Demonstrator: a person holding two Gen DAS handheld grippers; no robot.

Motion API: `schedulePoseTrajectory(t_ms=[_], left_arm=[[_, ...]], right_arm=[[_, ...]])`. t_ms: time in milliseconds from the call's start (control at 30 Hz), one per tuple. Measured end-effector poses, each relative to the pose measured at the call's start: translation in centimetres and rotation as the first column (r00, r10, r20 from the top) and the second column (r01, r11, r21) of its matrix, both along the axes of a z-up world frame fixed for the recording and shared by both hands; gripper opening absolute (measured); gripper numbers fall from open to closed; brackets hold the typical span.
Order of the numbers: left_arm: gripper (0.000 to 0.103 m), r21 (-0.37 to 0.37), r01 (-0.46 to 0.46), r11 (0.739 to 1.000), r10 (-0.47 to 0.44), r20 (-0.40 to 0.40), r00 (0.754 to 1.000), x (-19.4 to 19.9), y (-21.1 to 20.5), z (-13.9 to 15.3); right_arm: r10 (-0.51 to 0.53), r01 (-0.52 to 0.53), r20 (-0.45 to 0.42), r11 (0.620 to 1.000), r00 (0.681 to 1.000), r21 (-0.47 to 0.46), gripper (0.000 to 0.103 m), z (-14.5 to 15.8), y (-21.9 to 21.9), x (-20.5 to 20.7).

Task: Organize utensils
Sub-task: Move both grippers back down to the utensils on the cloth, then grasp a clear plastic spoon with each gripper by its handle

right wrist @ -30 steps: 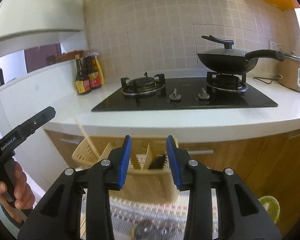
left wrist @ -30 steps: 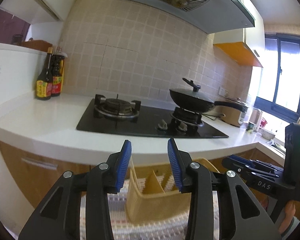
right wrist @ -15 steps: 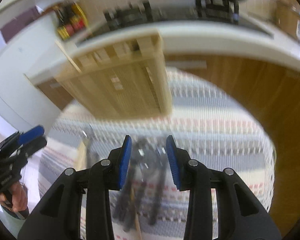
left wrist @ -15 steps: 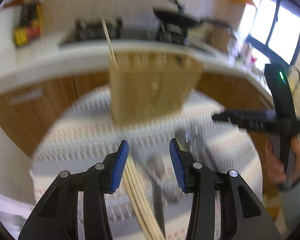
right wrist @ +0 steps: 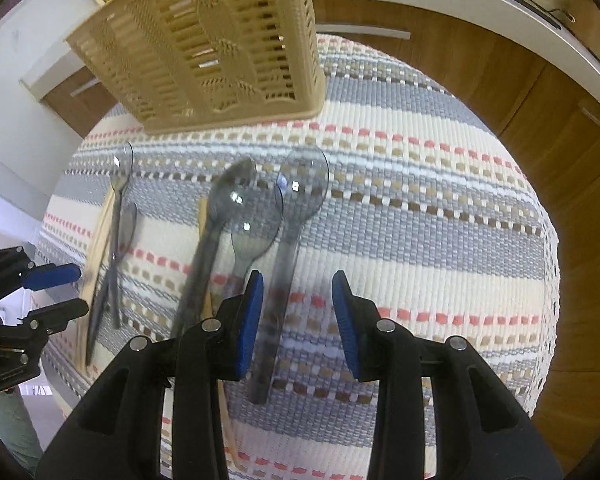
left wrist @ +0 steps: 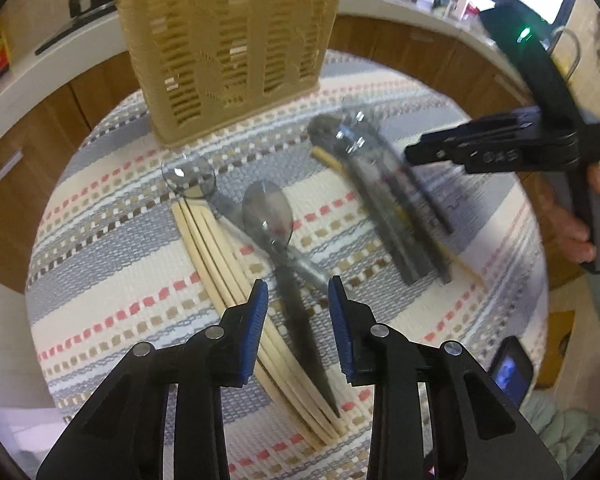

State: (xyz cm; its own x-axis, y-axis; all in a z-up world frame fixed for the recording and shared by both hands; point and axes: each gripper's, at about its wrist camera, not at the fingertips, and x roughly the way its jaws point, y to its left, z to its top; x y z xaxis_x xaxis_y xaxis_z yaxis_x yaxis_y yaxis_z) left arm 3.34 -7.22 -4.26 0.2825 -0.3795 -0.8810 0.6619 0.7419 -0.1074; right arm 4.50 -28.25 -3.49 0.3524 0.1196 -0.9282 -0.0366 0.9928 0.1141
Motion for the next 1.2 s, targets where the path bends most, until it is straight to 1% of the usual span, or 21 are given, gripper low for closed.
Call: schedulePoseTrajectory(t_ms=[100, 167, 333, 400, 533, 600, 767, 800, 833, 867, 933, 1033, 1100, 1200], left_arm=[[0.029, 0.038, -0.002, 0.999, 0.003, -0.019, 1.0, 0.3, -0.6, -0.8], [0.029, 0.071, -0.008, 0.997, 0.009, -0.007, 1.0, 0.3, -0.9, -1.2], [0.029, 0.118, -0.014, 0.993, 0.012, 0.017, 1.0, 0.7, -1.5, -1.5], [0.029, 0.133, -0.006, 0.991, 0.005, 0.009, 1.0, 0.9, -2.2, -1.9], [0.029, 0.165, -0.005, 0.986, -0.001, 0.036, 0.999, 1.2, -3.0, -2.0], [0.032, 0.169, -0.01, 0.986, 0.003, 0.04, 0.999, 1.4, -3.3, -2.0], [0.03, 0.149, -0.051, 0.988, 0.046, 0.036, 0.998, 2.0, -4.3, -1.8], [0.024, 0.148, -0.063, 0.987, 0.057, 0.04, 0.998, 2.1, -4.9, -1.8], [0.02, 0.146, -0.066, 0.987, 0.061, 0.042, 0.997, 2.3, -5.4, -1.8], [0.012, 0.148, -0.077, 0.986, 0.07, 0.049, 0.996, 2.4, -5.6, -1.8], [0.009, 0.156, -0.094, 0.983, 0.087, 0.053, 0.995, 2.7, -6.3, -1.8], [0.009, 0.134, -0.117, 0.984, 0.113, 0.044, 0.993, 3.0, -6.2, -1.8], [0.009, 0.098, -0.125, 0.987, 0.124, 0.021, 0.992, 3.2, -5.9, -1.5], [0.009, 0.027, -0.122, 0.992, 0.123, -0.033, 0.992, 3.2, -5.3, -0.9]], right_arm=[[0.001, -0.001, -0.016, 1.0, 1.0, 0.002, 0.033, -0.4, -0.3, 0.0], [0.009, -0.009, -0.028, 1.0, 1.0, -0.006, 0.033, -0.8, -0.2, 0.0], [0.029, -0.029, -0.036, 0.999, 0.999, -0.022, 0.032, -1.0, 0.4, 0.3], [0.032, -0.034, -0.036, 0.999, 0.999, -0.039, 0.033, -1.1, 0.7, 0.7], [0.023, -0.025, -0.036, 0.998, 0.999, -0.056, 0.033, -0.9, 1.2, 2.2], [0.009, -0.011, -0.035, 0.998, 0.999, -0.059, 0.033, -0.8, 1.2, 3.3], [-0.007, 0.005, -0.034, 0.999, 0.999, -0.05, 0.032, -0.4, 1.4, 5.3], [-0.01, 0.008, -0.032, 0.998, 0.999, -0.067, 0.025, -0.3, 1.5, 5.6], [-0.009, 0.006, -0.031, 0.997, 0.999, -0.083, 0.018, -0.3, 1.8, 6.0], [-0.001, -0.002, -0.033, 0.996, 0.999, -0.089, 0.01, -0.2, 1.9, 6.3], [0.005, -0.008, -0.037, 0.997, 0.999, -0.081, 0.01, -0.1, 1.9, 6.5], [0.02, -0.023, -0.036, 0.997, 0.999, -0.075, 0.01, 0.3, 1.7, 6.3], [0.023, -0.026, -0.032, 0.997, 0.999, -0.071, 0.01, 0.0, 1.2, 5.7], [0.025, -0.026, -0.02, 0.998, 0.999, -0.056, 0.01, 0.4, 0.3, 4.5]])
